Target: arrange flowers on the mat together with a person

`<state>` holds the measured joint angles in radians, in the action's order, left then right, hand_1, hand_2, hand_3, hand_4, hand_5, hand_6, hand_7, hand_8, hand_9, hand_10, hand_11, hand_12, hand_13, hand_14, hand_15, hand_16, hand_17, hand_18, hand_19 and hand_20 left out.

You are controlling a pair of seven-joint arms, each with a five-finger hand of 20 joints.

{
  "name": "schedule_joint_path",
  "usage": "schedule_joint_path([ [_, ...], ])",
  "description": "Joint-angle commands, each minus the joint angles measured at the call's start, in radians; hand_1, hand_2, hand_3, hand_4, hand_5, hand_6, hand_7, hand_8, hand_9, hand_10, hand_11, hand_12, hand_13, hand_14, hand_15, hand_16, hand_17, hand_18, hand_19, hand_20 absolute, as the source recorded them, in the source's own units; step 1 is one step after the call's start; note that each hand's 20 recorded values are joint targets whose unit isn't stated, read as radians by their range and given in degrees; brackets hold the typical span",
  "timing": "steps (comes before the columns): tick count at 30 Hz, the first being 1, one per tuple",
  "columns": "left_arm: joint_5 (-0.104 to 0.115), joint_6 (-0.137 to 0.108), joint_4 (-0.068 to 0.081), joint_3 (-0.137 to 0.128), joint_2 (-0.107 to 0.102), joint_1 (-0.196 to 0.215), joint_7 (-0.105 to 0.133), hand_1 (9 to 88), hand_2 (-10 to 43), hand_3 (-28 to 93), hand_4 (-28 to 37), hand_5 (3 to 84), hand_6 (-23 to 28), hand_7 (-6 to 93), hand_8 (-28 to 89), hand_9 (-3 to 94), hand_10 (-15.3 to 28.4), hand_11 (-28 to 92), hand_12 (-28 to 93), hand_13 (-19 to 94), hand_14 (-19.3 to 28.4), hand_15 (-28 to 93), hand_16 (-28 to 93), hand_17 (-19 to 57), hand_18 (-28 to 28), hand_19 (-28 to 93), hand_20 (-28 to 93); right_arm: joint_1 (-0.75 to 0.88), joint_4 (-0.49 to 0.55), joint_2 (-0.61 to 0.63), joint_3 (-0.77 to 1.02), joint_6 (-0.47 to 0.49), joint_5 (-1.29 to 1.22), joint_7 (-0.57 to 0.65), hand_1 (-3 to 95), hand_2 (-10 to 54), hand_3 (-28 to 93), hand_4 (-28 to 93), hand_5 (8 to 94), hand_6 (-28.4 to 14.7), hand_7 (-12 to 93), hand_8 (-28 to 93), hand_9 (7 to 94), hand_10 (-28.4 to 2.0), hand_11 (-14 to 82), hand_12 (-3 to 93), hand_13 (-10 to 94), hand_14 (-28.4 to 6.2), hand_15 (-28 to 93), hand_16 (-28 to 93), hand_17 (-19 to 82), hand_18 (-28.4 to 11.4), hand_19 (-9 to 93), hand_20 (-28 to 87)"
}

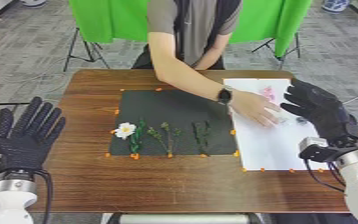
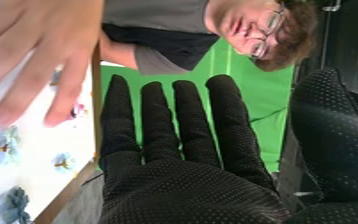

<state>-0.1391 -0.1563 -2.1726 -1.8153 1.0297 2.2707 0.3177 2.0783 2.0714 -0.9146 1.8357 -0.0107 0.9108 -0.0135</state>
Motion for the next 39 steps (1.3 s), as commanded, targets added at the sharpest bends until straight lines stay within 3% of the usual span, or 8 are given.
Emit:
schedule_joint_path([
  [1,-0.011,-0.011,-0.004,-0.004,0.000,0.024,0.013,23.1,12.6,64,-28.3,37.7,6.4,9.1,-9,31.2,12.2,11,7,21,11.6,18,-5,-5.0,10.8,25,10,0.002,-0.003,0.004,-0.002,0.012,0.009,-0.006,23.1,8.6,73,-22,39.1,-1.3,11,-9,38.1,-11.3,3.7,11.0,30,-10.2,9,13,14,-15.3,33,12],
  [11,-0.032,-0.013,-0.007,-0.011,0.001,0.024,0.010,22.9,12.5,65,-28.3,38.0,6.6,9.2,-9,31.2,12.5,12,7,21,11.7,18,-5,-5.1,10.8,25,10,0.006,0.002,0.005,-0.004,0.016,0.018,-0.002,23.4,8.6,73,-22,39.4,-1.4,11,-10,38.2,-11.3,3.7,11.1,30,-10.5,9,13,14,-15.4,33,12],
  [39,-0.021,-0.022,-0.012,-0.029,0.003,0.038,0.012,23.1,12.5,65,-28.3,38.5,6.8,9.2,-9,31.2,12.7,12,7,21,11.7,18,-5,-5.1,10.9,25,10,0.007,0.016,-0.018,-0.037,0.058,0.047,0.028,25.0,6.6,73,-22,39.3,-1.7,11,-9,38.4,-11.2,3.8,11.3,30,-10.6,9,13,13,-15.3,33,12],
])
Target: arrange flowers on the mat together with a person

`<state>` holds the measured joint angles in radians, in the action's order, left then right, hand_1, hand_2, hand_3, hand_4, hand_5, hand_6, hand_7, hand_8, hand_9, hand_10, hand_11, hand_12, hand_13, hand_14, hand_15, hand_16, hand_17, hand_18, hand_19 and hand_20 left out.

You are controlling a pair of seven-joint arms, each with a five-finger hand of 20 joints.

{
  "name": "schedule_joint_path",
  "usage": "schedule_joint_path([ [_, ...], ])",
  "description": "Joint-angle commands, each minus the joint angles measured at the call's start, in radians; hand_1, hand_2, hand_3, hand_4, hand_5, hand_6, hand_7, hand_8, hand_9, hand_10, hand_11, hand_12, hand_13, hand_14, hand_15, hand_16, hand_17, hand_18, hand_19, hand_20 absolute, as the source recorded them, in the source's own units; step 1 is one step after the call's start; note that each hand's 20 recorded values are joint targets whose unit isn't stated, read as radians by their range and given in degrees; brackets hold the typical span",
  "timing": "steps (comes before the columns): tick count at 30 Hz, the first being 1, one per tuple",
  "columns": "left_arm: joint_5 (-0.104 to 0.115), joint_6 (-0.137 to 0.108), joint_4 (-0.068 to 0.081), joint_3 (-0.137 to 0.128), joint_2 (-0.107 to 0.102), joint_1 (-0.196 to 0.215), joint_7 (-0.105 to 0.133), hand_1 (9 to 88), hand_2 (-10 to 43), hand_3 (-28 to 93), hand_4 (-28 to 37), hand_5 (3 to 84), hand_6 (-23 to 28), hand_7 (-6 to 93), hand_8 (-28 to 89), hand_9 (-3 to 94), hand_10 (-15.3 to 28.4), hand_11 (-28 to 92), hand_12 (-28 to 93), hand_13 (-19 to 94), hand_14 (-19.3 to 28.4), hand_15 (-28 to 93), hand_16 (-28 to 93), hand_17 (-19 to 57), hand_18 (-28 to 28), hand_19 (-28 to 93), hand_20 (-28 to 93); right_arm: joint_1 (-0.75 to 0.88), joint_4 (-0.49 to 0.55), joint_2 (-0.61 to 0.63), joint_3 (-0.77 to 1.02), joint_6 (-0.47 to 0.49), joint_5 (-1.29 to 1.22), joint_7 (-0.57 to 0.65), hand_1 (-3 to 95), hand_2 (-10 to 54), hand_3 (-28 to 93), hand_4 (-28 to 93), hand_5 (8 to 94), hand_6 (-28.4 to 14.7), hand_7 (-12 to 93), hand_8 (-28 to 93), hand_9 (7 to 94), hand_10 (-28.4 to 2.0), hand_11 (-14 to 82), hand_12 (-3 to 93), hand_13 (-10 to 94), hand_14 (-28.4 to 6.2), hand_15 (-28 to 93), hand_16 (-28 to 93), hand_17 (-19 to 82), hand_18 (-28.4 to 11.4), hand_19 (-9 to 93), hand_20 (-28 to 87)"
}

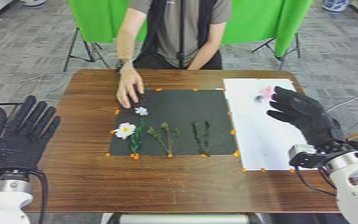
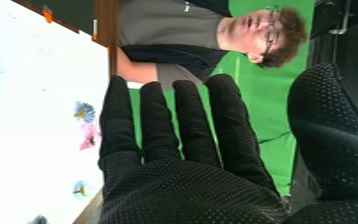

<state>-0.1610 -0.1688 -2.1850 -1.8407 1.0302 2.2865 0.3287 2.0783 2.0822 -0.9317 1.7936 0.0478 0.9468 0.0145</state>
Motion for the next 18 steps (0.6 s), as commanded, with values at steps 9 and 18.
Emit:
schedule_joint_path([
  [9,0.002,-0.010,-0.003,-0.010,-0.003,0.027,0.006,23.1,12.6,65,-28.3,38.5,6.8,9.2,-9,31.2,12.6,12,7,21,11.6,18,-5,-5.0,10.8,25,10,0.017,0.018,0.012,0.025,-0.076,0.181,-0.012,25.0,4.2,74,-22,39.1,-1.7,11,-9,37.0,-11.5,3.5,11.4,25,-10.2,7,13,11,-14.3,33,12],
  [18,0.001,-0.010,0.000,-0.010,-0.004,0.026,0.003,23.0,12.6,65,-28.3,38.5,6.8,9.0,-9,31.2,12.6,12,7,21,11.6,18,-5,-4.9,10.8,25,10,0.020,0.023,0.065,0.041,-0.192,0.691,0.089,24.4,0.2,76,-22,37.9,-1.7,11,-9,31.3,-12.3,1.9,12.5,18,-11.7,1,16,7,-12.9,30,11],
])
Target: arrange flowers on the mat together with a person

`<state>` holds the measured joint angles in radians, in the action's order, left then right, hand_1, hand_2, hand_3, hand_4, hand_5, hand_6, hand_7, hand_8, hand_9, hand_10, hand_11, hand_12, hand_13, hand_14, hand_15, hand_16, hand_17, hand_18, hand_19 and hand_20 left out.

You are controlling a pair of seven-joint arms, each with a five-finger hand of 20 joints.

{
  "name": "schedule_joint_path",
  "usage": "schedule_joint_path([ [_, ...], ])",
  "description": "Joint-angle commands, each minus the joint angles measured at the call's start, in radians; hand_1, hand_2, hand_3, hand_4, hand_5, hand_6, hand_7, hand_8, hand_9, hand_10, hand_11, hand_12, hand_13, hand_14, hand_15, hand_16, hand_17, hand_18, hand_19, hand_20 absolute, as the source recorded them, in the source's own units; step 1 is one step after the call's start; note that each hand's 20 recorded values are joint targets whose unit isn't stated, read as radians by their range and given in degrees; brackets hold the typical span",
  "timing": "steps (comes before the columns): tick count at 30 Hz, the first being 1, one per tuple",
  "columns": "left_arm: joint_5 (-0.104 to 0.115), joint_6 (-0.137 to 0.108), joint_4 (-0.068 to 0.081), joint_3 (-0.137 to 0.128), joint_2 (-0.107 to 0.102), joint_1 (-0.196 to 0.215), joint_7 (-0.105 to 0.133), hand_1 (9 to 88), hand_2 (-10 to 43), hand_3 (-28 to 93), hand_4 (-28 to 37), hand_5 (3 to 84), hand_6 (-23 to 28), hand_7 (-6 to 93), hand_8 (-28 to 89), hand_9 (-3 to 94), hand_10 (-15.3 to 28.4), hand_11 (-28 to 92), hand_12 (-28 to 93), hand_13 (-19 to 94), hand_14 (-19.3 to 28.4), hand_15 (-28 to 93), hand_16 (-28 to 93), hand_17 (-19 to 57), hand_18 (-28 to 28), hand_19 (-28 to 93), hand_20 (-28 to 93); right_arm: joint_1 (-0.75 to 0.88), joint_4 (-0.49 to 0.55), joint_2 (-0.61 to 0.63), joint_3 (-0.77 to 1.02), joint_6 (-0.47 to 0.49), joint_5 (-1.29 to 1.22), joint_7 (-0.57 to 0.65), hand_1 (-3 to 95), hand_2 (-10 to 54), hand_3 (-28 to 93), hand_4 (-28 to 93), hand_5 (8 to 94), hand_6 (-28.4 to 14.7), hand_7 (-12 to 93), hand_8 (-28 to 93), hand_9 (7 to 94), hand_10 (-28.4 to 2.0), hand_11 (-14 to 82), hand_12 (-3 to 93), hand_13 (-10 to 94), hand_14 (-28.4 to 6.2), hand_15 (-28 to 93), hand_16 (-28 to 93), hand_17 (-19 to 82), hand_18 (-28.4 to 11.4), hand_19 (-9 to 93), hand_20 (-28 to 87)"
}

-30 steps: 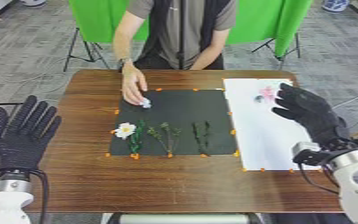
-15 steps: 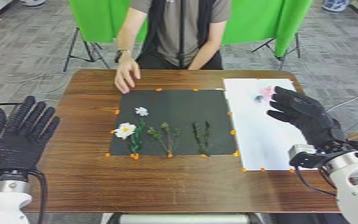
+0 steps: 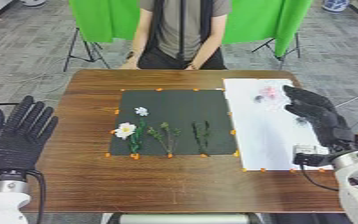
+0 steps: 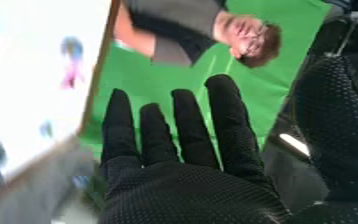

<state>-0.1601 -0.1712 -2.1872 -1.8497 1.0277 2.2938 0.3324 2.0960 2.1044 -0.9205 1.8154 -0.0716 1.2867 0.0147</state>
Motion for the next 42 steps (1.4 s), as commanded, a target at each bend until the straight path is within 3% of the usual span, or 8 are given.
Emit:
schedule_joint_path([
  [1,0.001,-0.007,0.001,-0.002,-0.002,0.021,0.000,23.0,12.6,65,-28.3,38.5,6.8,8.9,-9,31.2,12.6,12,7,21,11.6,18,-5,-4.9,10.7,25,10,-0.003,-0.001,0.063,0.016,-0.071,0.417,0.119,24.4,0.0,76,-22,37.9,-1.7,11,-9,31.1,-12.3,1.8,12.6,18,-11.7,1,17,7,-13.0,30,10],
  [5,0.002,-0.011,0.001,-0.002,-0.005,0.020,0.000,23.0,12.6,65,-28.3,38.5,6.8,9.0,-8,31.2,12.6,12,7,21,11.6,18,-5,-4.9,10.7,25,10,-0.045,-0.029,0.128,-0.050,-0.100,0.687,0.261,25.1,-1.1,76,-22,37.6,-1.7,12,-9,30.7,-12.4,1.6,12.8,19,-11.9,0,18,7,-13.1,30,10],
  [7,0.002,-0.023,-0.001,-0.002,-0.006,0.017,-0.004,23.0,12.6,65,-28.3,38.5,6.8,9.0,-8,31.2,12.6,12,7,21,11.6,18,-5,-4.9,10.7,25,10,-0.087,-0.068,0.169,-0.134,-0.179,0.845,0.360,26.5,-2.0,75,-22,37.5,-1.7,12,-9,31.4,-12.7,2.0,13.1,21,-12.4,1,19,7,-13.8,31,11],
  [16,0.009,-0.050,-0.016,0.007,-0.009,0.031,0.022,23.0,13.1,65,-28.3,39.1,7.0,9.5,-9,32.0,12.9,13,7,22,12.6,20,-5,-5.0,10.9,26,10,-0.362,-0.218,0.217,-0.383,-0.070,0.930,0.613,33.0,-5.7,78,-24,38.6,-1.6,16,-11,35.8,-13.9,3.6,14.0,28,-13.1,8,19,12,-15.0,40,12],
  [18,0.011,-0.046,-0.009,0.000,-0.004,0.025,0.008,22.8,13.1,66,-28.3,39.2,7.0,9.7,-9,32.2,12.9,13,7,22,12.7,20,-5,-5.1,10.9,26,10,-0.425,-0.261,0.217,-0.443,-0.049,0.941,0.649,35.1,-5.7,79,-24,38.7,-1.7,16,-12,35.9,-14.4,4.4,13.6,28,-13.5,10,16,12,-15.3,43,11],
  [29,0.007,-0.054,-0.014,-0.005,0.001,0.037,0.008,23.2,12.5,68,-28.3,39.8,7.0,10.1,-9,32.6,13.1,14,7,22,13.2,21,-5,-5.2,10.9,27,10,-0.645,-0.414,0.220,-0.634,0.043,0.886,0.691,42.1,-9.4,80,-26,40.8,-1.8,18,-13,39.9,-14.4,7.4,14.1,33,-12.7,23,15,15,-16.1,51,10],
  [34,0.010,-0.056,-0.008,0.001,-0.001,0.027,0.002,23.8,12.4,68,-28.3,39.9,7.0,10.1,-9,32.9,13.1,14,7,22,13.3,22,-5,-5.2,10.9,27,10,-0.664,-0.424,0.210,-0.640,0.114,0.856,0.756,44.3,-9.5,80,-27,42.2,-1.8,18,-13,41.2,-14.7,8.5,14.6,35,-12.9,26,15,17,-16.9,55,11],
  [42,0.013,-0.061,-0.015,-0.005,0.002,0.039,0.003,23.7,12.4,68,-28.3,40.0,7.0,10.2,-9,33.0,13.1,14,7,22,13.7,22,-5,-5.2,10.9,27,10,-0.648,-0.431,0.196,-0.620,0.202,0.808,0.816,45.2,-9.5,81,-26,43.2,-2.5,17,-13,41.4,-15.6,8.6,14.8,33,-14.3,27,13,17,-17.5,56,10],
])
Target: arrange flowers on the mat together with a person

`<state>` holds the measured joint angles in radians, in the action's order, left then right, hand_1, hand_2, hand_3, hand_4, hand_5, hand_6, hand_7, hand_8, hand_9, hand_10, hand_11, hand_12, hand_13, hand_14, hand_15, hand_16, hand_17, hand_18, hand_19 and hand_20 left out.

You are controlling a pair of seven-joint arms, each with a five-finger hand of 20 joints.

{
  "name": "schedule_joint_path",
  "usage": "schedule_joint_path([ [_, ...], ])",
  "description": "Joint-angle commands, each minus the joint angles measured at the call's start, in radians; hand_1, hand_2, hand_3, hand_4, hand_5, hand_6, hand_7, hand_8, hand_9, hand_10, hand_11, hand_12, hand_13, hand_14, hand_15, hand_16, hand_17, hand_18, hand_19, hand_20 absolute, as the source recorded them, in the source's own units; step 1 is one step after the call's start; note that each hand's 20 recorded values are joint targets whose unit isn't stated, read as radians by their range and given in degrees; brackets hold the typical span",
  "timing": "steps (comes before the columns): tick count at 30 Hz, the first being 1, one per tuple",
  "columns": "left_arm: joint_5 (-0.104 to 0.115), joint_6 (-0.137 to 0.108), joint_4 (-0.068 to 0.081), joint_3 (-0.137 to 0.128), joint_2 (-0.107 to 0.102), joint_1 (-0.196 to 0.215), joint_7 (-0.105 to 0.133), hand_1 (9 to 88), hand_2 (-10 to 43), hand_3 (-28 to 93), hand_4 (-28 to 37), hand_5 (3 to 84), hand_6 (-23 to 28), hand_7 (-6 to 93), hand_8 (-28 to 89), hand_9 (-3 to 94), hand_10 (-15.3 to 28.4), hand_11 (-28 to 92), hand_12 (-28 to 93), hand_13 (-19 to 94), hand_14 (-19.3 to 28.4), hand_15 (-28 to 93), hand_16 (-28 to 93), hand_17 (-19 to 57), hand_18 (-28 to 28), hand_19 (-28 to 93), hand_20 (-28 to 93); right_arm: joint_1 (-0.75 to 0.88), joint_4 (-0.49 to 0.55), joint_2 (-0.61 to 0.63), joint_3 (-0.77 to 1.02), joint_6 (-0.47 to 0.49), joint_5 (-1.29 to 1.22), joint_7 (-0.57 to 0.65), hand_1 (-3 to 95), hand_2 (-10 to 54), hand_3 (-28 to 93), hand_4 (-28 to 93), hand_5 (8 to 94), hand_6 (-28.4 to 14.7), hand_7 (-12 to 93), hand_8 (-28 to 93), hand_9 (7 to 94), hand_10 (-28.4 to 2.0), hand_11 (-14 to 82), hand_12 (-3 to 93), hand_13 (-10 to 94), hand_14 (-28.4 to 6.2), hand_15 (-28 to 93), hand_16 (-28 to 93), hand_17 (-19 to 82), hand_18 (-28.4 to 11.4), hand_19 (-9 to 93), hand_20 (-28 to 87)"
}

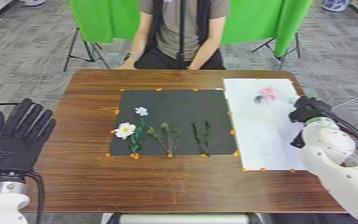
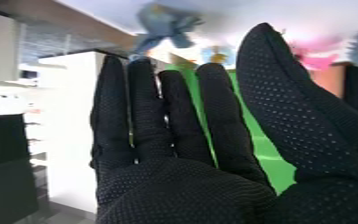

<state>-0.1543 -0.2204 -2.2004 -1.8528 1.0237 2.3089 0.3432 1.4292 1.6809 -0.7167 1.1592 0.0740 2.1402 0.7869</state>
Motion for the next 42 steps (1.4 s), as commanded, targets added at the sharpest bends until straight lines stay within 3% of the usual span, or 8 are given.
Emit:
schedule_joint_path([
  [1,0.008,-0.013,-0.002,-0.001,0.006,0.025,-0.007,23.8,12.4,68,-28.3,40.0,7.0,10.2,-9,33.0,13.1,14,7,22,13.7,22,-5,-5.2,10.9,27,10,0.026,-0.006,-0.009,0.044,0.068,-0.049,0.033,45.2,-9.5,81,-26,43.3,-2.6,17,-13,41.4,-15.7,8.7,14.9,33,-14.4,27,13,17,-17.6,56,10],
  [5,0.011,-0.019,-0.001,0.001,0.005,0.022,-0.007,23.8,12.3,68,-28.3,40.1,7.1,10.2,-9,33.0,13.1,13,7,22,13.8,22,-5,-5.2,10.9,27,10,0.034,-0.007,-0.012,0.042,0.086,-0.044,0.026,46.5,-9.5,80,-25,44.4,-2.5,17,-12,43.7,-15.6,10.6,15.9,35,-13.8,29,14,18,-18.0,59,10],
  [8,0.010,-0.021,-0.003,0.001,0.008,0.023,-0.009,23.7,12.3,68,-28.3,40.2,7.1,10.1,-9,33.0,13.1,14,7,22,13.8,22,-5,-5.2,10.9,27,10,0.033,-0.010,-0.014,0.028,0.063,-0.033,0.026,50.3,-9.5,79,-27,48.8,-1.2,20,-13,50.7,-14.2,17.3,19.0,44,-12.0,44,19,20,-19.1,67,16],
  [12,0.030,-0.052,-0.008,0.009,0.005,0.017,0.003,23.6,12.3,69,-28.3,40.3,7.1,10.3,-9,33.2,13.2,14,7,22,13.8,23,-5,-5.3,11.0,28,10,0.027,-0.028,-0.017,-0.003,-0.003,-0.034,0.044,56.9,-9.5,70,-28,53.3,-0.3,23,-14,54.7,-13.1,28.2,24.3,48,-9.5,56,35,23,-18.9,69,24],
  [18,0.035,-0.055,-0.010,0.007,0.006,0.022,0.010,23.6,12.4,69,-28.3,41.0,7.4,10.5,-9,33.5,13.4,14,7,23,14.0,23,-5,-5.3,11.0,28,10,0.042,-0.035,-0.009,-0.027,-0.087,0.000,0.031,63.4,-9.5,58,-28,59.9,0.8,40,-3,68.4,-9.7,21.5,47.9,56,-8.2,59,44,25,-18.6,68,29],
  [30,0.039,-0.067,-0.006,0.010,-0.004,0.014,0.002,23.7,12.4,69,-28.3,41.3,7.6,10.5,-9,33.5,13.3,14,7,23,14.0,24,-6,-5.2,11.0,28,10,0.011,0.139,0.004,-0.075,-0.308,0.164,0.000,62.1,-9.5,64,-28,64.4,1.1,47,1,73.8,-9.5,22.4,51.9,60,-6.8,57,47,27,-19.0,70,31],
  [36,0.040,-0.065,-0.001,0.014,-0.014,0.007,-0.003,23.7,12.4,69,-28.3,41.3,7.6,10.5,-9,33.5,13.3,14,7,23,14.0,24,-6,-5.2,11.0,28,10,-0.094,0.249,-0.037,-0.177,-0.261,0.080,-0.145,61.9,-9.5,65,-28,64.3,1.0,46,1,73.6,-9.6,21.7,51.9,60,-6.6,56,48,27,-18.7,70,31],
  [42,0.036,-0.058,0.008,0.025,-0.018,-0.009,-0.015,23.8,12.5,69,-28.3,41.2,7.5,10.5,-9,33.4,13.2,14,7,23,13.9,24,-6,-5.2,11.0,28,10,-0.241,0.232,-0.164,-0.343,-0.247,0.057,-0.201,61.6,-9.5,65,-28,63.9,1.1,46,1,73.7,-9.5,21.0,51.9,59,-6.5,56,49,26,-18.4,69,31],
])
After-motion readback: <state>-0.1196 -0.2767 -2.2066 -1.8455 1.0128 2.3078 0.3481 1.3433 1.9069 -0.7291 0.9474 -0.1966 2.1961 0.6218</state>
